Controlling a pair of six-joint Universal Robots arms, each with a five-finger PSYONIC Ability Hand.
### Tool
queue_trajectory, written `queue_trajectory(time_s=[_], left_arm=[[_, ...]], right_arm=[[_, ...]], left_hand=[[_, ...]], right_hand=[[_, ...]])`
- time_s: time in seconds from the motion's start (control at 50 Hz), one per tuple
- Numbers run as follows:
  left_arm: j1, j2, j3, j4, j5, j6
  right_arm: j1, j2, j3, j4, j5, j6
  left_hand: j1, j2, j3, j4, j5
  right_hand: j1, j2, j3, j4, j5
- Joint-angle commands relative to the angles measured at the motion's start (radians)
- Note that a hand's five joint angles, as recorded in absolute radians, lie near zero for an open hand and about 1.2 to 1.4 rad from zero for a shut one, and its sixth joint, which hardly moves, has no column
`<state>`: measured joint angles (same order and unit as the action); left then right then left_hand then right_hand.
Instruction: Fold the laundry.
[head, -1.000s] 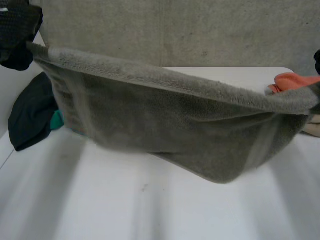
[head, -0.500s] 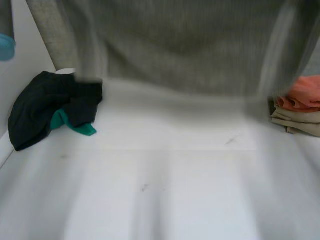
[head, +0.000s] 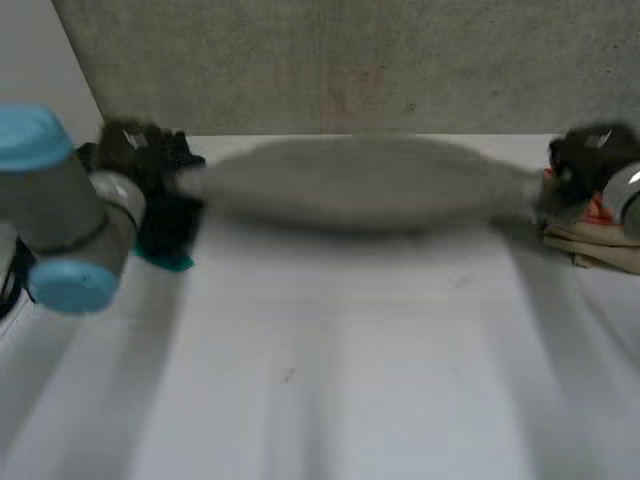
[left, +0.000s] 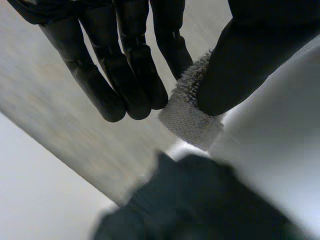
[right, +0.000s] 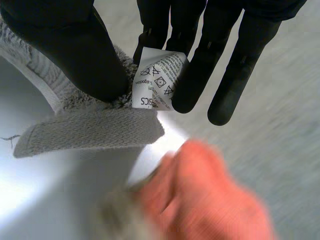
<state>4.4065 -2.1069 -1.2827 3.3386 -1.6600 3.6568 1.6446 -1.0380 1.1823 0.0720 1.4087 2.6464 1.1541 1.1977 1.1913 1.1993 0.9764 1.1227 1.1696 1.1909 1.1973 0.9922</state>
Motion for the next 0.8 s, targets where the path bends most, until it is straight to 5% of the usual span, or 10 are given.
queue_trajectory(time_s=[0.02,0.26,0.34,0.46,0.62,0.8], left_arm=[[-0.019,-0.007,-0.159,-0.059,-0.04,0.112],[-0.022,0.237,-0.422,-0.467,-0.132,0.285],[-0.015,0.297,-0.431,-0.516,-0.101,0.304],[-0.036,0.279,-0.31,-0.49,-0.073,0.309],[-0.098,-0.035,0.07,-0.367,-0.156,0.263],[-0.133,-0.3,0.405,-0.429,-0.253,0.241]], right_arm=[[-0.002,0.039,0.091,0.158,0.003,-0.155],[-0.098,-0.168,0.25,0.684,0.056,-0.514],[-0.117,-0.209,0.281,0.652,0.05,-0.603],[-0.075,-0.148,0.232,0.5,0.032,-0.494],[-0.006,0.039,0.11,0.182,0.073,-0.298],[0.017,0.159,0.013,-0.003,0.131,-0.287]], left_hand=[[0.242,0.199,0.205,0.197,0.245],[0.242,0.199,0.205,0.197,0.245],[0.242,0.199,0.205,0.197,0.245],[0.242,0.199,0.205,0.197,0.245],[0.242,0.199,0.205,0.197,0.245],[0.242,0.199,0.205,0.197,0.245]], right_hand=[[0.274,0.227,0.205,0.199,0.229],[0.274,0.227,0.205,0.199,0.229],[0.274,0.227,0.205,0.199,0.229],[0.274,0.227,0.205,0.199,0.229],[0.274,0.227,0.205,0.199,0.229],[0.274,0.227,0.205,0.199,0.229]])
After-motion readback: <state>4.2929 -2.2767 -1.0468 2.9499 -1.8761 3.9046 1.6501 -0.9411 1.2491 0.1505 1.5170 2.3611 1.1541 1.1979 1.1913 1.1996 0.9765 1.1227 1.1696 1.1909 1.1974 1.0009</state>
